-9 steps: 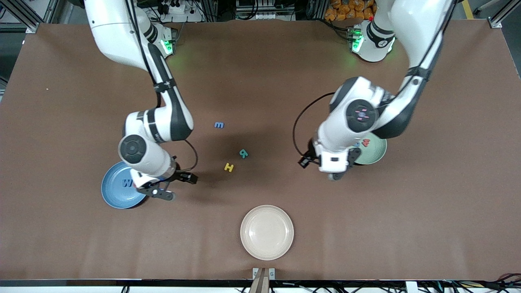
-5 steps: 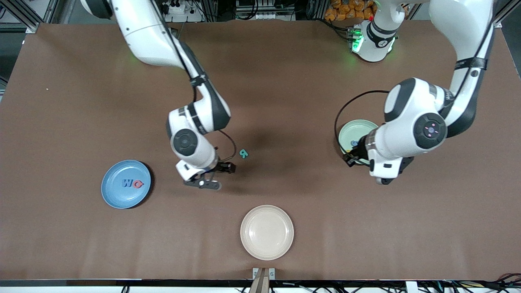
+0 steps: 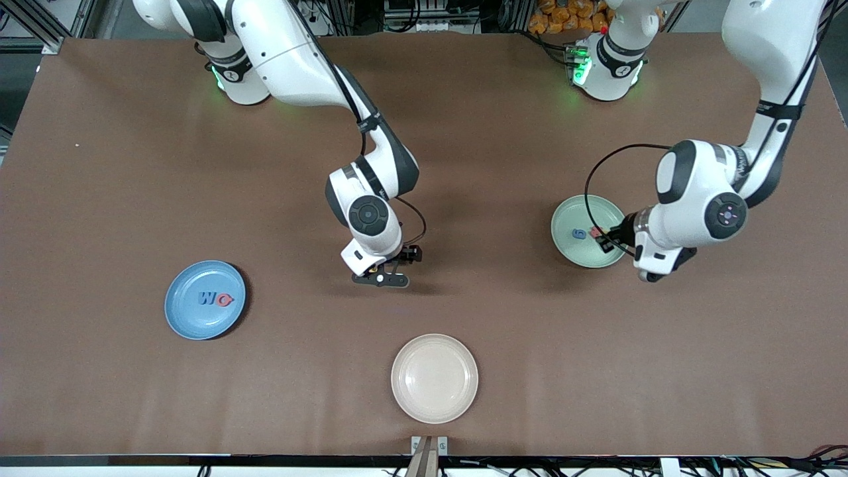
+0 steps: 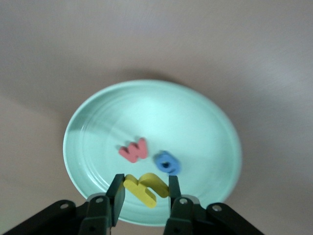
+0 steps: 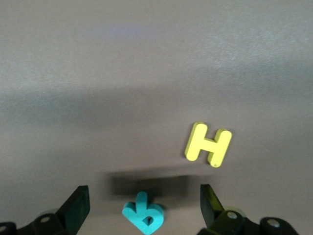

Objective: Sort uppercase to blue plate, lowercase to green plate
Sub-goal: 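Release the h on the green plate while the right gripper lowers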

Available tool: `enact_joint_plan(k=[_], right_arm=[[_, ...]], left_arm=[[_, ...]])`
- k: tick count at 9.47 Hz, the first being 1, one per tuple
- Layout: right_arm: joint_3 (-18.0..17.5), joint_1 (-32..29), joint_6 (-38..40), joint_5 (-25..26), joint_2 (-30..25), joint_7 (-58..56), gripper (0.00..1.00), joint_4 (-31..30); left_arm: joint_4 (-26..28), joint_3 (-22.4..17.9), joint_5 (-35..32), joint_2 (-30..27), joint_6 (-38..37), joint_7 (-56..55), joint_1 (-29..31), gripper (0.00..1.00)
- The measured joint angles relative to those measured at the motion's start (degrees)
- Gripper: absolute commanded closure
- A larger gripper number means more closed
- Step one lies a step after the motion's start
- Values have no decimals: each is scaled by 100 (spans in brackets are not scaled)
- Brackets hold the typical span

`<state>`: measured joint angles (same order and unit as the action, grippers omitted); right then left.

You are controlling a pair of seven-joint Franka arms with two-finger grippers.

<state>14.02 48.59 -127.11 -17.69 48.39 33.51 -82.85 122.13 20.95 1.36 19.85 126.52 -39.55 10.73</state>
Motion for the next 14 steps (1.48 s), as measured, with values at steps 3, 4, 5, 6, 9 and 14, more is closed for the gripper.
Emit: enact_joint_plan(k=[3,4,5,6,9,14], right_arm=[[-1,46,31,-17,3,632,0,15],[0,50,57,-71,6,956,0,14],[7,53,82,-158,13,1346,0,0],[32,52,85,-223,21,1747,0,-38],[276,87,85,-500,24,2876,0,-107],[708,683,-206,-593,-13,3831,0,-372]], left_arm=[[680,53,-37,-5,391,1,-44,52],[755,62,-40,-4,391,1,-59,30],[804,65,-41,-5,391,1,-102,20],[810,68,-44,-5,392,1,-139,19],[342,125,-45,-88,110,-199,-234,20],[-1866,297,306,-187,-1249,-1361,-618,7]])
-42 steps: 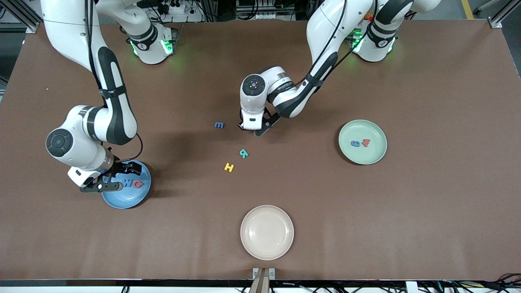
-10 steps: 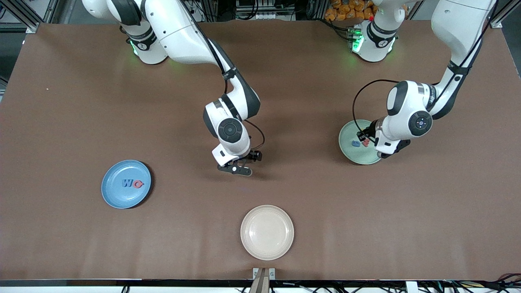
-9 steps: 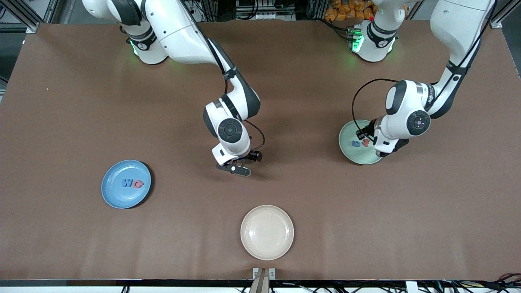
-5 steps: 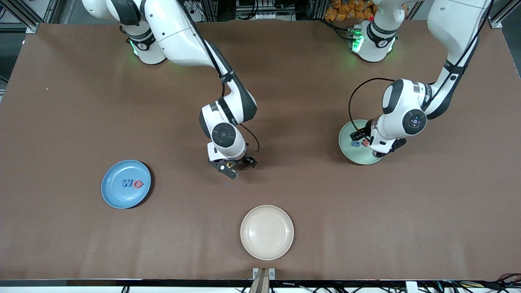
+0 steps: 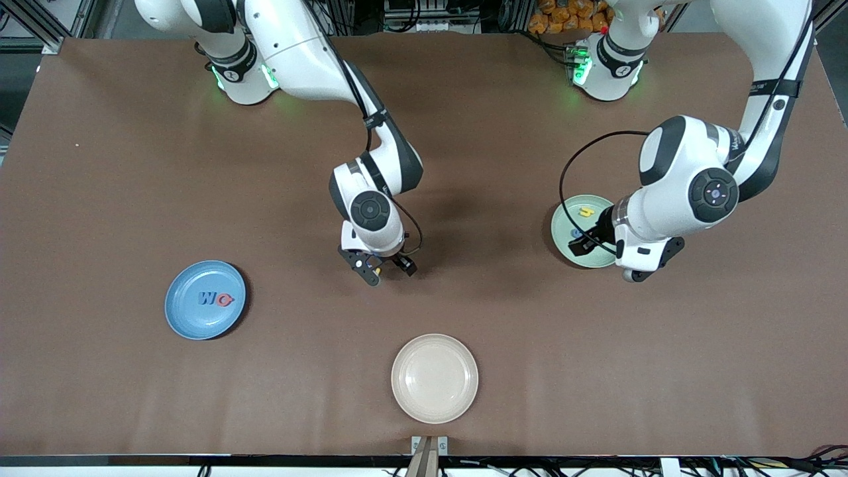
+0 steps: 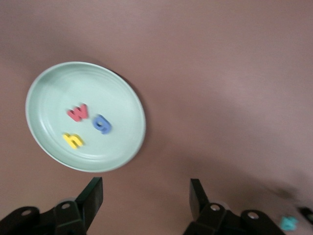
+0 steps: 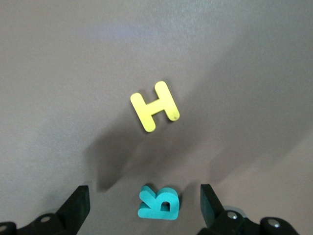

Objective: Sort uppercase to blue plate, lowercase to green plate
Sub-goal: 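Release the h on the green plate while the right gripper lowers, then close the right gripper on the teal letter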

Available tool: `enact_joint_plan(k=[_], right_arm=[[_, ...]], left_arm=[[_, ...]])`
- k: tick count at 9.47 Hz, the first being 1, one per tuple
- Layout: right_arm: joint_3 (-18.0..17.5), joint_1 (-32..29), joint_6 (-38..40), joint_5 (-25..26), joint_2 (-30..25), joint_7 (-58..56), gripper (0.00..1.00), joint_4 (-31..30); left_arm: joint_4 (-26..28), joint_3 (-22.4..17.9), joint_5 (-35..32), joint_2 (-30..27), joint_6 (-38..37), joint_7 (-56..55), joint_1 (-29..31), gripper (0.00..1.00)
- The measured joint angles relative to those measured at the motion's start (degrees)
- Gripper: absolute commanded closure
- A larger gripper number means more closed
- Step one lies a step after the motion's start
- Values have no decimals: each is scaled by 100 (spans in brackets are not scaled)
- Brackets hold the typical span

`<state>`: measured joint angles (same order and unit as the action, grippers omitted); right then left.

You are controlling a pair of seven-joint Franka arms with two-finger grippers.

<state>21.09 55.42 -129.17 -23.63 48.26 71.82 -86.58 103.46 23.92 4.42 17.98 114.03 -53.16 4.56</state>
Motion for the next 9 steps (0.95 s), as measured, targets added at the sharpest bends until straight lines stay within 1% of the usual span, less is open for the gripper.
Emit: enact_joint_plan(k=[1,2,6,9], right_arm=[[40,66,-88,-1,-25,20,0,-123],[61,71,-108,-2,-54,22,0,-196],[88,81,-141,-5,-150,102,0,-301],[88,117,-247,-6,-150,122,0,-331]], left_arm=[[-78,11,45,5,0,-47,-55,1],[-120,42,144,11,0,-47,-68,0],[-155,152,232,166,-1,-55,-80,0],[-332,151,242,338,1,-103,-77,0]])
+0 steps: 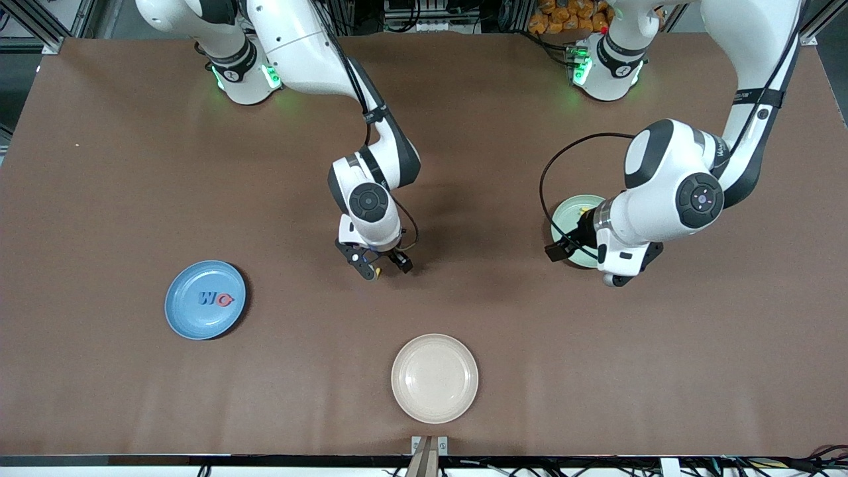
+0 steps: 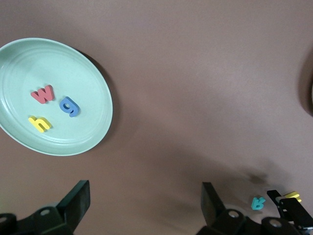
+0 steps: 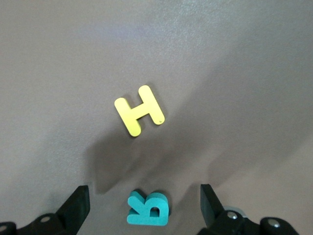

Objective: Sort uppercase to blue plate, lowercase to green plate
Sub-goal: 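Close the right gripper on the teal letter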

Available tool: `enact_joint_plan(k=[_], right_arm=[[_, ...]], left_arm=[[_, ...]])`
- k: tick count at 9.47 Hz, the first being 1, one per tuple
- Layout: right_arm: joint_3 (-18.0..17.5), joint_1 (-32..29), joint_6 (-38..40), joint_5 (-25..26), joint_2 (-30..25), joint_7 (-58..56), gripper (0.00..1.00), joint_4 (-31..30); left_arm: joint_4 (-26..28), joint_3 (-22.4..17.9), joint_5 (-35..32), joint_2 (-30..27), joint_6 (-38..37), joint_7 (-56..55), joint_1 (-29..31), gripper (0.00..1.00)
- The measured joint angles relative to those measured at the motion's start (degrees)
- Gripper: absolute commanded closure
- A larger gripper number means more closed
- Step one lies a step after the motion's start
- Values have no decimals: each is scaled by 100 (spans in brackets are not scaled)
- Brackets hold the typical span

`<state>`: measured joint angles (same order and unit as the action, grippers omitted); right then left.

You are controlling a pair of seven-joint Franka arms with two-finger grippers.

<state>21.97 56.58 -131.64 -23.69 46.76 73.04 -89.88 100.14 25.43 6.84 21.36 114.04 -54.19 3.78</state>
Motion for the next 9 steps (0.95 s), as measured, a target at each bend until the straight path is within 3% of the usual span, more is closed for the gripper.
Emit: enact_joint_plan(k=[8,9], right_arm=[[-1,70,-122,0,0,91,2,-125],[-2,73,-122,0,1,92,46,-131]], left_arm=[[-66,-12,0,2,-35,-10,17,0],[-70,-14,0,2,-59,-10,20,0]])
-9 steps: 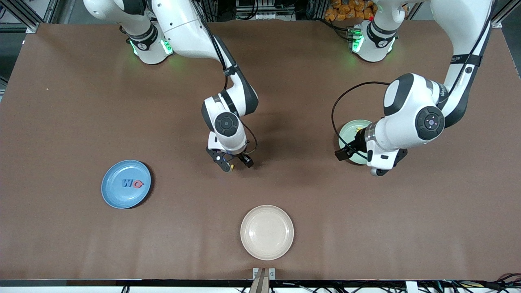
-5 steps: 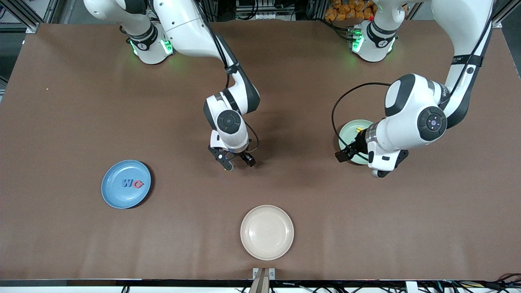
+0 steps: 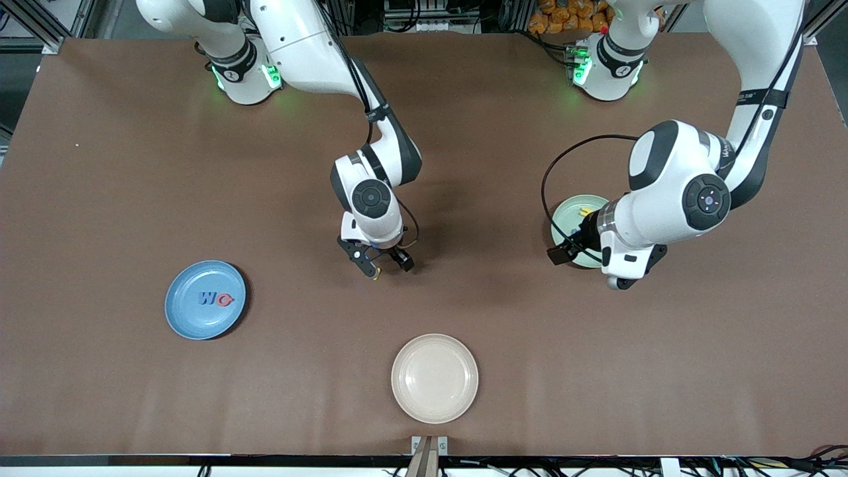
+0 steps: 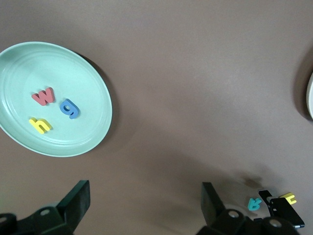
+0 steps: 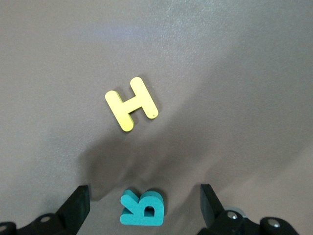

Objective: Sort uppercase to blue plate, lowercase to green plate
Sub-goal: 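Close the right gripper on the teal letter, then carry the teal letter to the blue plate while the left gripper reaches the w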

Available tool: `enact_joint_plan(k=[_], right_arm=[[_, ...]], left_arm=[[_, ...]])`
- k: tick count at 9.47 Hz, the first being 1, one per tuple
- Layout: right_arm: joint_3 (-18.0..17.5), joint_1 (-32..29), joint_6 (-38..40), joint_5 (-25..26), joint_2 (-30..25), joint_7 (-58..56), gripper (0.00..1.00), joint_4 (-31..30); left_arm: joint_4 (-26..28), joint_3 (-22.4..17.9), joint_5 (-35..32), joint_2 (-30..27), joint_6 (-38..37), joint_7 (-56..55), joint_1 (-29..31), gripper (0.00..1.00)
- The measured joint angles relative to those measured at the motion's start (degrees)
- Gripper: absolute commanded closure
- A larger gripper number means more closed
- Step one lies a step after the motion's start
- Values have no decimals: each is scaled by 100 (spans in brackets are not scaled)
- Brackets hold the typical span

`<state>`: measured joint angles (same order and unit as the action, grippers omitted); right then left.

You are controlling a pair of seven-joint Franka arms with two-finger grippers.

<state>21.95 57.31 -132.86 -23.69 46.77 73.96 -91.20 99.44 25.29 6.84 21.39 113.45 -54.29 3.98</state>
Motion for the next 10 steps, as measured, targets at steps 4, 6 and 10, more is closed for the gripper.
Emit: enact_joint_plan(k=[4,6,10], right_arm=[[-20,36,-228,-2,-9,254,100,-11],[-32,77,-274,2,-23,274,100,-18],[-20,71,-315,3,-29,106,100,-18]], left_arm=[[-2,-12,0,5,-18,0,10,0],[-2,-12,0,9,-22,0,10,0],[-12,-7,0,16,-24,0,8,0]])
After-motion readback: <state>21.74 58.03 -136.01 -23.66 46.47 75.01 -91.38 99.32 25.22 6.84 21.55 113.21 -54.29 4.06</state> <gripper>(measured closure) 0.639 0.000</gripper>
